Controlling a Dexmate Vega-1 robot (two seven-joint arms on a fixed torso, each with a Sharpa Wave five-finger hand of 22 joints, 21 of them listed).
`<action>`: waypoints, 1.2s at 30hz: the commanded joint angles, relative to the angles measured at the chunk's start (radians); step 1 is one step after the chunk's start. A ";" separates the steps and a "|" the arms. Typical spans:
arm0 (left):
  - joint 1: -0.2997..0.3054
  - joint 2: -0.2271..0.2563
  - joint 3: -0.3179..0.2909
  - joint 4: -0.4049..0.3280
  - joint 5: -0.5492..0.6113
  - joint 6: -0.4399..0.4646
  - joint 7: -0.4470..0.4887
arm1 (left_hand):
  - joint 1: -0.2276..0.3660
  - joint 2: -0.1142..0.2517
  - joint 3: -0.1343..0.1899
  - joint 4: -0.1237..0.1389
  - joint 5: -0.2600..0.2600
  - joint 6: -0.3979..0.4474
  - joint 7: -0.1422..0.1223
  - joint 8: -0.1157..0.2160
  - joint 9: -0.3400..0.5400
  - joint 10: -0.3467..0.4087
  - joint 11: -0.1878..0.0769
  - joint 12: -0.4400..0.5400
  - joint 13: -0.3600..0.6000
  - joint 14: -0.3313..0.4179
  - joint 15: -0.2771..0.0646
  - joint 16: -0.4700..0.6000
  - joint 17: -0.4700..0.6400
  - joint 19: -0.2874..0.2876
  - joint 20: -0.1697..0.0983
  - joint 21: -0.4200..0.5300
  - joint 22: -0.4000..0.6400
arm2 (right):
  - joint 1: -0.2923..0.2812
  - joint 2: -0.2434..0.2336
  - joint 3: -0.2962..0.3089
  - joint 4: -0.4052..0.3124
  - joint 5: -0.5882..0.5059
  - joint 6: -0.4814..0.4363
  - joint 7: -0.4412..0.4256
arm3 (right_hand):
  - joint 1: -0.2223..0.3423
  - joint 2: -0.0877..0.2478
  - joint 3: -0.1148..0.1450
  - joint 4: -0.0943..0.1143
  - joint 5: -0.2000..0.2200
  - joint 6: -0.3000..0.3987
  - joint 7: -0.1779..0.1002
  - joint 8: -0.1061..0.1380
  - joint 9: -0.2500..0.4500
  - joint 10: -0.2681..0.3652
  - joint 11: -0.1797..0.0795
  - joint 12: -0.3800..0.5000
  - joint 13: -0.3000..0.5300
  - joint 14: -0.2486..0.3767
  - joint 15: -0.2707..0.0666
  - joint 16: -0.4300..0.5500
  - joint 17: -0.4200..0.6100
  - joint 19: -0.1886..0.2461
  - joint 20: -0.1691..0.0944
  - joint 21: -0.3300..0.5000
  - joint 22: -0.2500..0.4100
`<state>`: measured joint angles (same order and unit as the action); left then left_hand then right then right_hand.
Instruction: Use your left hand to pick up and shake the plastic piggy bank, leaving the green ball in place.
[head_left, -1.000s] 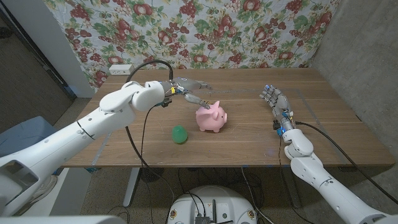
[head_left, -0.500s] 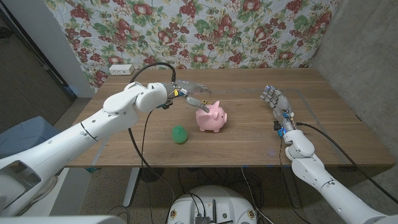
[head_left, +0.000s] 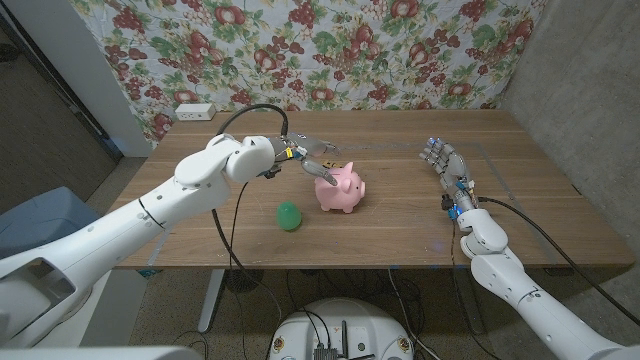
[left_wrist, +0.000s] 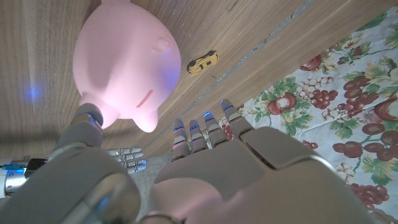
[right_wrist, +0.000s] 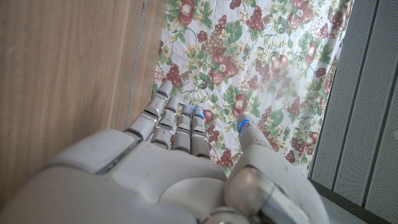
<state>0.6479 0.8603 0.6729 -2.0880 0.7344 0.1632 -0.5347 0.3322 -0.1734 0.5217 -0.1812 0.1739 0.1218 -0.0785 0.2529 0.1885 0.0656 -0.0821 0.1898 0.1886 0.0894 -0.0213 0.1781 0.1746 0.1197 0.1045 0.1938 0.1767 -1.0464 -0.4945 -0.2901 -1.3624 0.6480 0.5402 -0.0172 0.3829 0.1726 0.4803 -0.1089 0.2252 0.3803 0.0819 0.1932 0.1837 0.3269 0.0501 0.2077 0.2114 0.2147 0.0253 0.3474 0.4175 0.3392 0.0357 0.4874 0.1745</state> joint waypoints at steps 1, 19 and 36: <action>-0.015 -0.027 0.028 0.008 0.035 0.026 -0.031 | 0.015 -0.002 -0.006 -0.003 0.004 0.010 0.001 0.007 0.006 0.003 -0.002 0.007 0.003 0.005 0.005 0.008 0.001 0.008 -0.004 0.004 0.003 | -0.001 -0.005 0.007 0.011 0.019 -0.008 0.015 | 0.001 0.001 -0.001 0.002 0.000 0.011 0.000 0.004 0.005 0.013 0.001 0.006 0.001 0.007 0.000 -0.002 0.002 0.008 0.006 -0.001 0.002; -0.039 -0.052 0.067 0.036 0.062 0.006 -0.068 | 0.036 -0.008 -0.020 -0.002 0.006 -0.023 0.013 -0.002 0.006 -0.006 0.005 0.004 0.004 0.009 0.019 0.007 0.001 0.059 -0.014 0.020 0.003 | -0.016 -0.023 0.017 0.007 0.032 -0.012 0.032 | -0.001 0.002 -0.002 0.002 0.000 0.012 0.000 0.004 0.005 0.015 0.000 0.007 0.001 0.008 0.000 -0.002 0.001 0.009 0.007 -0.004 0.002; -0.055 -0.076 0.091 0.063 0.058 0.009 -0.101 | 0.049 -0.007 -0.027 -0.002 0.006 -0.024 0.013 0.000 0.005 -0.004 0.006 0.006 0.004 0.015 0.023 0.008 0.001 0.073 -0.008 0.022 0.003 | -0.030 -0.031 0.030 -0.005 0.040 -0.011 0.032 | -0.003 0.002 -0.002 0.003 0.000 0.014 -0.002 0.004 0.005 0.018 0.002 0.008 0.001 0.010 0.001 -0.003 0.000 0.011 0.007 -0.008 0.002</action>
<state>0.6030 0.7968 0.7487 -2.0388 0.7931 0.1732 -0.6159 0.3693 -0.1783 0.4978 -0.1822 0.1739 0.1016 -0.0661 0.2511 0.1905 0.0603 -0.0766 0.1897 0.1884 0.0983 -0.0052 0.1781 0.1744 0.1829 0.0946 0.2110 0.1769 -1.0679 -0.5216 -0.2685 -1.3621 0.6821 0.5256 0.0134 0.3830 0.1726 0.4803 -0.1089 0.2252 0.3857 0.0764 0.1932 0.1837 0.3378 0.0463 0.2077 0.2113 0.2182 0.0288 0.3475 0.4176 0.3464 0.0429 0.4800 0.1744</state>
